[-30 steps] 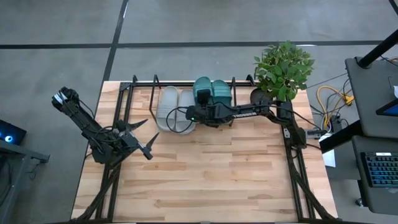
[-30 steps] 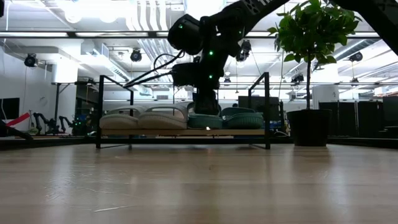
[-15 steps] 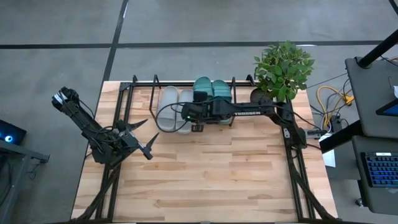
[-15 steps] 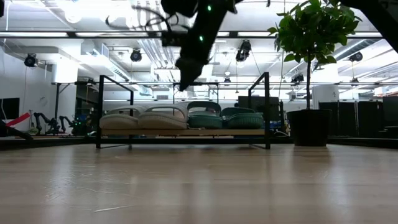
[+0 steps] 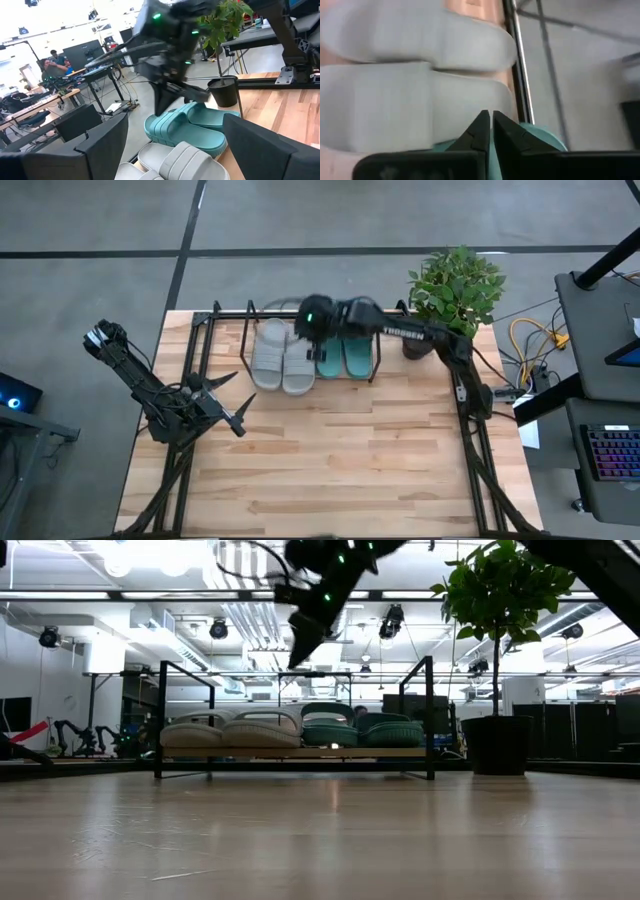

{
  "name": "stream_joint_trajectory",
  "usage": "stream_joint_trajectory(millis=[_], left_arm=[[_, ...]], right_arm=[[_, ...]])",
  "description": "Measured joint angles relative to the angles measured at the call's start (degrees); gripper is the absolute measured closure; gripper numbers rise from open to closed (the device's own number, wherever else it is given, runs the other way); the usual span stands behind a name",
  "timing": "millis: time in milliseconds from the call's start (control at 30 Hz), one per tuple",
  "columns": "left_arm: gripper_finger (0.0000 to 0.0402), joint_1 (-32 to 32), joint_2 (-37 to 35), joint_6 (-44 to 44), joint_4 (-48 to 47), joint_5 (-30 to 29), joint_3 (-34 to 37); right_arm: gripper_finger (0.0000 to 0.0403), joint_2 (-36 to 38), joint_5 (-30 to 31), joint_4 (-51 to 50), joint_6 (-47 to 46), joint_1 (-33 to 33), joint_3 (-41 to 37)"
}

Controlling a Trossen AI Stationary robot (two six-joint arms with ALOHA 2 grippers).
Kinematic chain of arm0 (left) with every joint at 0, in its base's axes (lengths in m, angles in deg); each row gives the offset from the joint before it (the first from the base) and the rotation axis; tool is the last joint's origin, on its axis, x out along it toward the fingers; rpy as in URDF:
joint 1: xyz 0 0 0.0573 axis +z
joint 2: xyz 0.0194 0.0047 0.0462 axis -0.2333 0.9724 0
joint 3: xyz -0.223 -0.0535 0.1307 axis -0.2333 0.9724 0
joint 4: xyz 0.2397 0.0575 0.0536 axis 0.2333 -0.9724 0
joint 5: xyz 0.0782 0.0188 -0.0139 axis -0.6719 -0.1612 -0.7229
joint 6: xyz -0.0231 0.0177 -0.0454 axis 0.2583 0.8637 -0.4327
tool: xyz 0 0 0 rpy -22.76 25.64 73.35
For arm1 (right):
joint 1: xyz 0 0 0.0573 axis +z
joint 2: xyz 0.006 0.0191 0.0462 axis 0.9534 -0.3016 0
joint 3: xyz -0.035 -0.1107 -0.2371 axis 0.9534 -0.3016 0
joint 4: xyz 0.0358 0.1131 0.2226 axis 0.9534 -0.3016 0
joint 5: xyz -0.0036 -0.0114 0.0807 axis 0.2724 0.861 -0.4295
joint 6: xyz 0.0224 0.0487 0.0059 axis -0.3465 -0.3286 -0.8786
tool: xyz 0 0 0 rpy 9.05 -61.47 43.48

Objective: Pick and place slides into the shelf
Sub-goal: Put the left green slide on the shelf

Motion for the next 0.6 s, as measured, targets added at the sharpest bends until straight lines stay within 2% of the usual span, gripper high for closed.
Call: stream_joint_trajectory(millis=[100,233,600], left_arm=[[0.0093,0.00,0.00,0.02,-0.02,0.00,0.00],[0.0093,0.00,0.00,0.17,-0.06,0.00,0.00],[0.0093,0.00,0.00,0.24,-0.09,0.01,0.00]], right_arm=[[0.0393,0.00,-3.19,-0.65,-2.42,-4.82,-0.01],[0.0394,0.00,-4.04,-0.84,-4.95,-8.84,-1.01],[0.0394,-3.37,-5.52,1.86,-4.10,-9.55,-3.53]])
